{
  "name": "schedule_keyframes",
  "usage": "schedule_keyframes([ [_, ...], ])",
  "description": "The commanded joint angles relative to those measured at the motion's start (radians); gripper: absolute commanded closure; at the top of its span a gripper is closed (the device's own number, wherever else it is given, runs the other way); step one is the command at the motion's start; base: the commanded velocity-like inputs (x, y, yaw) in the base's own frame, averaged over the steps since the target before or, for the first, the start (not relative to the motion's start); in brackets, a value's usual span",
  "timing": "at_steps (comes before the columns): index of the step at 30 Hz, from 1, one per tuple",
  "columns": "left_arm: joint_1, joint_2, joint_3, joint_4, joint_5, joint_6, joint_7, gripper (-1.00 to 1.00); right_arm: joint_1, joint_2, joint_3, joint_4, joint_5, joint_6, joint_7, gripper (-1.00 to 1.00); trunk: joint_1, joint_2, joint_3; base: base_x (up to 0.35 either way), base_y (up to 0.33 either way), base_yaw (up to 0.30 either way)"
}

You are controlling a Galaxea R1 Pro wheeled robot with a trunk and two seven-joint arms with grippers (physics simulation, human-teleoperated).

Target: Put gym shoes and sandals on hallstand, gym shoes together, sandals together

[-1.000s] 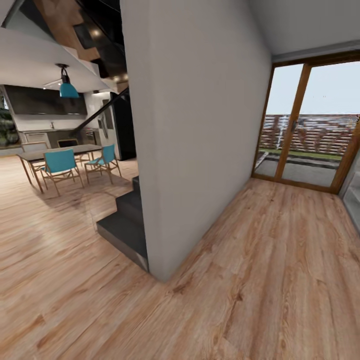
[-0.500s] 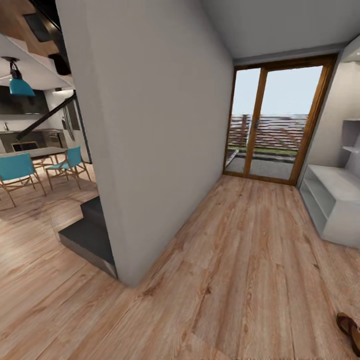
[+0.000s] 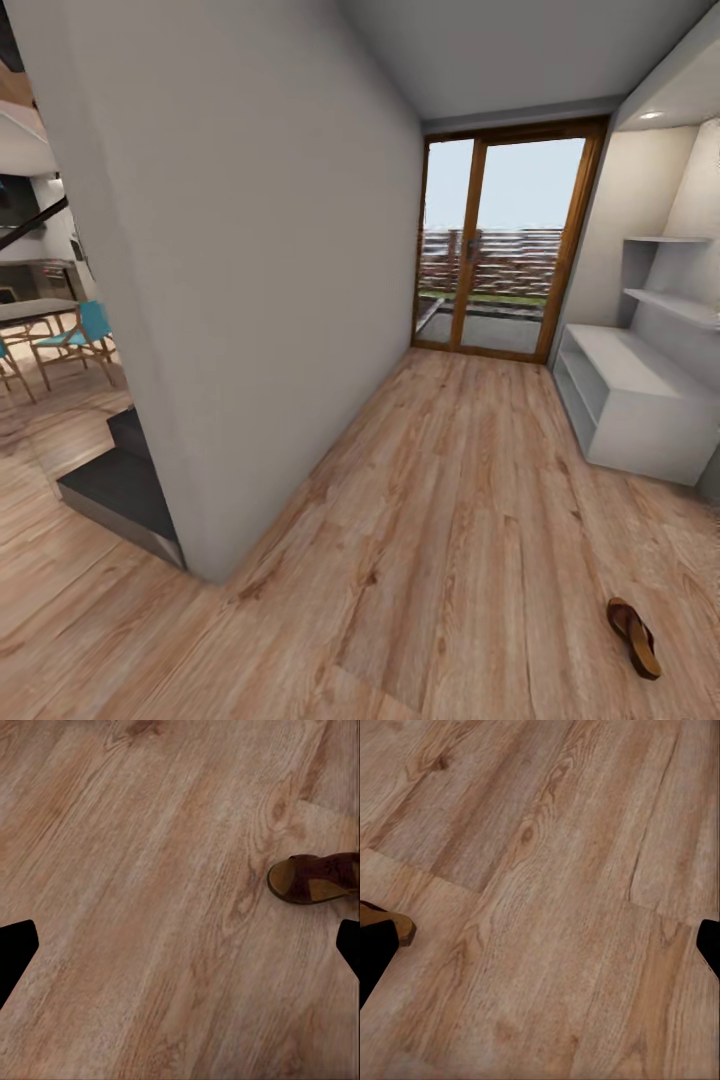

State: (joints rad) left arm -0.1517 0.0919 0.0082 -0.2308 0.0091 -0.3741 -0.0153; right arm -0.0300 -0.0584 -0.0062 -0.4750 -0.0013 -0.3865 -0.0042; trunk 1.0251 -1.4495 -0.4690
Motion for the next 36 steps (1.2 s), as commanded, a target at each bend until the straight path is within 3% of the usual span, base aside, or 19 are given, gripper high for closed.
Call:
schedule_keyframes([
  [1,-0.001,0.000,0.001,0.001,0.001,-0.003,-0.002,-1.00,-0.001,0.000,0.000,0.001,0.000,-0.003,0.000,-1.00,0.000,-0.001,-0.001,0.000,-0.273,-0.013],
  [12,-0.002,0.001,0.004,0.002,0.001,-0.003,0.000,-1.00,-0.001,0.003,0.000,0.001,0.000,-0.003,0.000,-1.00,0.000,-0.001,-0.001,0.000,-0.273,-0.004],
  [20,-0.002,0.002,0.033,0.002,0.000,-0.003,-0.001,-1.00,-0.001,0.005,0.000,0.001,0.000,-0.003,0.000,-1.00,0.000,-0.001,-0.001,0.006,-0.274,0.003],
  [23,-0.002,0.004,0.055,0.002,0.000,-0.003,-0.002,-1.00,-0.001,0.006,0.000,0.001,0.000,-0.003,0.000,-1.00,0.000,-0.001,-0.001,0.112,-0.269,0.180],
  [36,-0.002,0.009,0.062,0.004,0.000,-0.003,-0.002,-1.00,-0.001,0.007,0.000,0.002,0.000,-0.003,0.000,-1.00,0.000,-0.001,-0.001,0.172,-0.244,0.256],
])
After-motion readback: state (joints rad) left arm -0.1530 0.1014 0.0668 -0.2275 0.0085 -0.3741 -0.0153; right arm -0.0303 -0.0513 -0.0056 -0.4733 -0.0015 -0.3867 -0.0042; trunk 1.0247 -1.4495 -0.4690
